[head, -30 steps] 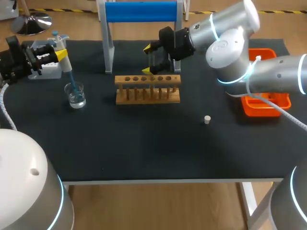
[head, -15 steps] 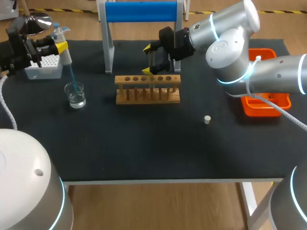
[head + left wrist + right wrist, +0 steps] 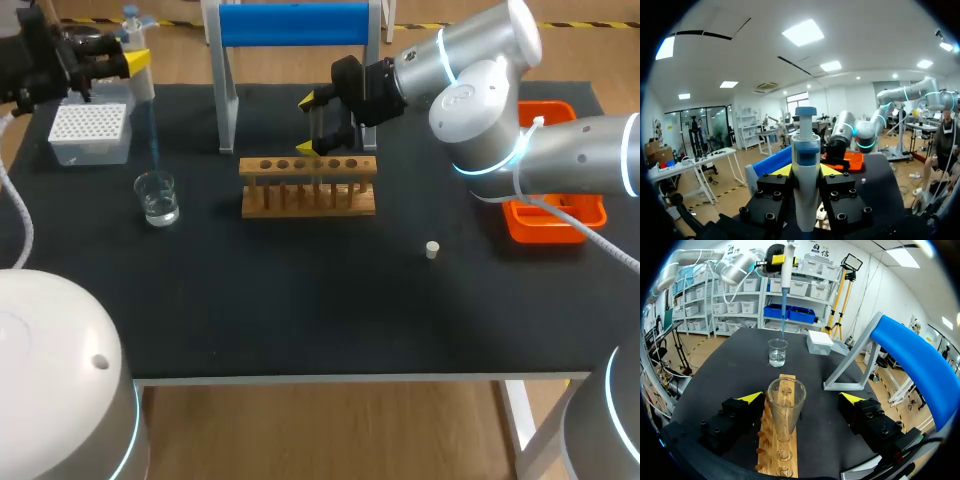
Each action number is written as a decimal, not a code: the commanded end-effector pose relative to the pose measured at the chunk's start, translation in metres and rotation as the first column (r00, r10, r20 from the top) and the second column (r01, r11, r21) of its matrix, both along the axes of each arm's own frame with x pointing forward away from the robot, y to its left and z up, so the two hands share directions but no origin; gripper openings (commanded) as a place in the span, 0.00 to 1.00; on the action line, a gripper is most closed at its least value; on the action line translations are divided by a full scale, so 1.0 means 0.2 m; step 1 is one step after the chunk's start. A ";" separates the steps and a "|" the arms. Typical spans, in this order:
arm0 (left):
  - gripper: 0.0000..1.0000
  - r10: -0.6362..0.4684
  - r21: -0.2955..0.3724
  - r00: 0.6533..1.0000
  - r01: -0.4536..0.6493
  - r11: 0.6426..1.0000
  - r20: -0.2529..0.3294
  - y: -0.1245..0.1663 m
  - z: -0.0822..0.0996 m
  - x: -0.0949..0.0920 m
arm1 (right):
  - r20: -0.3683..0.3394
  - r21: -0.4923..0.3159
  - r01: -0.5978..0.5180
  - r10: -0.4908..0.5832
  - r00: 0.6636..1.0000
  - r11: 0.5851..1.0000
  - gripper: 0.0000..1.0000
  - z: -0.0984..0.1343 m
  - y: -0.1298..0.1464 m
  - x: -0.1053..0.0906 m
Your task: Invert the test tube, pick up the pipette, mount the tip to pipette, aspirate from beaker and dispense into the tube, eject the tip, return the pipette, and cap with the stopper.
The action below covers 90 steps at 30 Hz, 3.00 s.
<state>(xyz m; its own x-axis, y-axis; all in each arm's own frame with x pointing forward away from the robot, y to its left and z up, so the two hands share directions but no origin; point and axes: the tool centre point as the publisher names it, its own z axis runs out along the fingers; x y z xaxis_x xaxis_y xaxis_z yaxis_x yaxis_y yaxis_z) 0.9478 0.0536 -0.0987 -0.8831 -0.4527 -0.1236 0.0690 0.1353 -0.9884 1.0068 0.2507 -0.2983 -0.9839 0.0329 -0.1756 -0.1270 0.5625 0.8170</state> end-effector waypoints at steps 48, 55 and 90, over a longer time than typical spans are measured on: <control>0.00 -0.145 -0.112 0.980 0.130 0.985 -0.138 -0.82 0.61 0.12 | -0.003 -0.004 -0.003 0.003 1.000 1.000 1.00 0.00 0.00 0.00; 0.00 -0.186 -0.130 0.972 0.168 0.977 -0.144 -0.90 0.65 0.17 | -0.003 -0.004 -0.003 0.003 1.000 1.000 1.00 0.00 0.00 0.00; 0.00 -0.277 -0.192 0.945 0.244 0.951 -0.172 -1.10 0.58 0.28 | -0.003 -0.004 -0.003 0.003 1.000 1.000 1.00 0.00 0.00 0.00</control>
<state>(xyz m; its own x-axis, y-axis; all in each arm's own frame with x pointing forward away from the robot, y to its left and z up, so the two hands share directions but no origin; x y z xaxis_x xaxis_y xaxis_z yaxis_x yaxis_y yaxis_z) 1.0009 -0.1654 0.0195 -0.9698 -0.2119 0.1210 -0.1195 -0.0202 -0.9926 1.0068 0.2506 -0.2983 -0.9839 0.0329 -0.1756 -0.1270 0.5624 0.8171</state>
